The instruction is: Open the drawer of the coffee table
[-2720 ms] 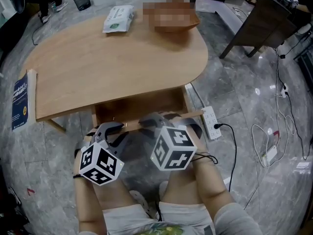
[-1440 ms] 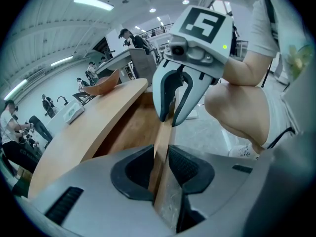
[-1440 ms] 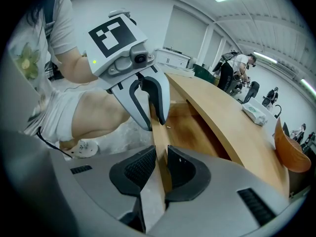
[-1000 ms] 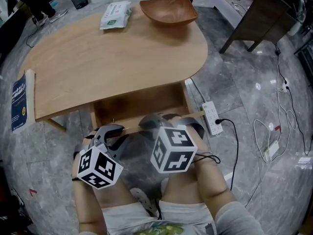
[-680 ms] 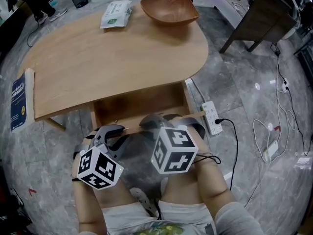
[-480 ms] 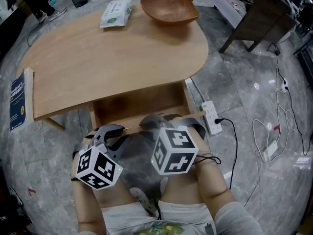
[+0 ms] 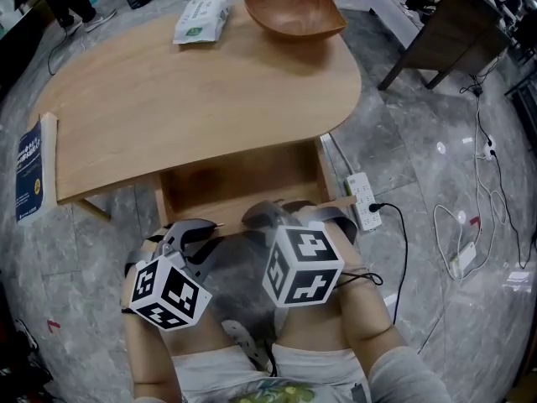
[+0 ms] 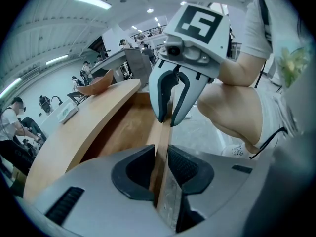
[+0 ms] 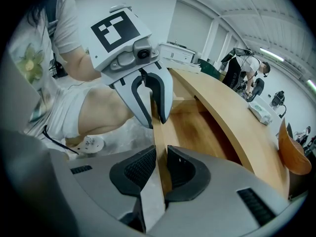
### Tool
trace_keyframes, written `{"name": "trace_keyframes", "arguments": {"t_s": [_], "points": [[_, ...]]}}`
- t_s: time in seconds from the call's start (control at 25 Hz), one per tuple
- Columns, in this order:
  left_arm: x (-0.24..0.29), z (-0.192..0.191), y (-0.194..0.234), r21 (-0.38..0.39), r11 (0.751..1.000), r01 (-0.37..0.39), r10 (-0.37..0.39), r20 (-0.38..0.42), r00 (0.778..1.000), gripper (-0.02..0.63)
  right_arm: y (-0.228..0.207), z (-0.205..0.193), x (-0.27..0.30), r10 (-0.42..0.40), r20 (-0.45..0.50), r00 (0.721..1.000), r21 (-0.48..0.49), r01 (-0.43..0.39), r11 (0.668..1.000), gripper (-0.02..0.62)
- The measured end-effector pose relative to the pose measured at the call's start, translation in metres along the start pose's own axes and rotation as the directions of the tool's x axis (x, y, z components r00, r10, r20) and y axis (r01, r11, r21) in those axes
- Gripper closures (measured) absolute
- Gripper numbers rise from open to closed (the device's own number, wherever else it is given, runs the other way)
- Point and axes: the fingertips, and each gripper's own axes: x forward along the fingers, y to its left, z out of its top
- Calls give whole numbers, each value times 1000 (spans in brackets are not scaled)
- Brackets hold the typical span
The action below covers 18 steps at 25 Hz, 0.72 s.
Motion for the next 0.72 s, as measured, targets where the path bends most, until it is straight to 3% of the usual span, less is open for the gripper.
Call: {"name": "trace_keyframes", "arguments": {"t_s": [0.72], "points": [[-2,-2,-5,-16,1000,14,-15,-3,1000,515,6,0,0,36,-14,999,-9,-37,999,517]]}}
